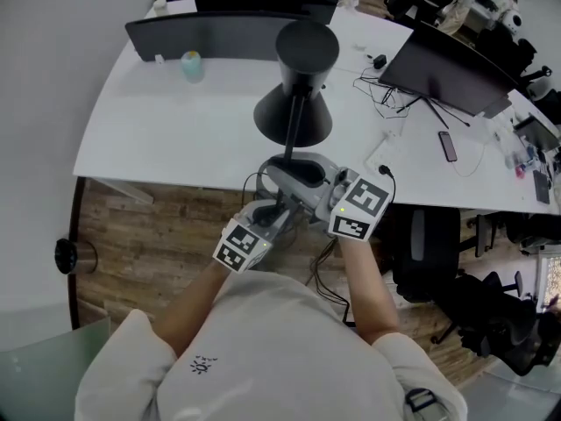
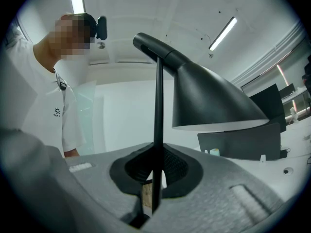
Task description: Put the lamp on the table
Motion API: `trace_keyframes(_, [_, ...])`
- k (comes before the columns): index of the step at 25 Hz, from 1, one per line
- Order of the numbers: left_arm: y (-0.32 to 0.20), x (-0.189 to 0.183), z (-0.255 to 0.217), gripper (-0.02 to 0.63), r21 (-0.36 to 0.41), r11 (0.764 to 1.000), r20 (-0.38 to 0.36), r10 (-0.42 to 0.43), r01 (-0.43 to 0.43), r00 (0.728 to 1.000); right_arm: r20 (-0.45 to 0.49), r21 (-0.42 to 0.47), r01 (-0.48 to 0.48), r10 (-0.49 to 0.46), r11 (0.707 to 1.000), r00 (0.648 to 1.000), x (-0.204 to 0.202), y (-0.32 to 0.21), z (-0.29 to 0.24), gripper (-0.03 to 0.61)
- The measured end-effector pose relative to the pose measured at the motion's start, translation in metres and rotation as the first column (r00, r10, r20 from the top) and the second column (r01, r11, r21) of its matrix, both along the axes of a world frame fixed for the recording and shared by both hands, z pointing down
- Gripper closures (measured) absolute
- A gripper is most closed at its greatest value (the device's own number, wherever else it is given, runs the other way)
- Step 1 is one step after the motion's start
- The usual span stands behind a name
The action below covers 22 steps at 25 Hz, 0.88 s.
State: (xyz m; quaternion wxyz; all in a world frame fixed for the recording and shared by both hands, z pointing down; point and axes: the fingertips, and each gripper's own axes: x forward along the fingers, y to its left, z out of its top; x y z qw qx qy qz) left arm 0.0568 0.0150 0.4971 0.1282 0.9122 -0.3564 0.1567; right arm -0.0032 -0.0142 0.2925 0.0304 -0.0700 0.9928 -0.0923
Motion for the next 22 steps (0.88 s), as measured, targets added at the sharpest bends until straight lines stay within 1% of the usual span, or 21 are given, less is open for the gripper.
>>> trace_keyframes(9, [-0.05,-0.017,0.008,0.58,-0.016,0.999,-0.006,0.042,-0.042,0.999,-0.017,-0.013,-0.029,0.029,0.999,0.999,-0.02,-0.054,0.009,0.554])
trace_keyframes(22, [-0.124,-0.048,0.002,0.58,-0.02,0.992,-0.01,0.127,-0.127,0.992,-0.022,-0.023,-0.116,0.116,0.993,0.993,-0.049,-0.135,0.004,0.554])
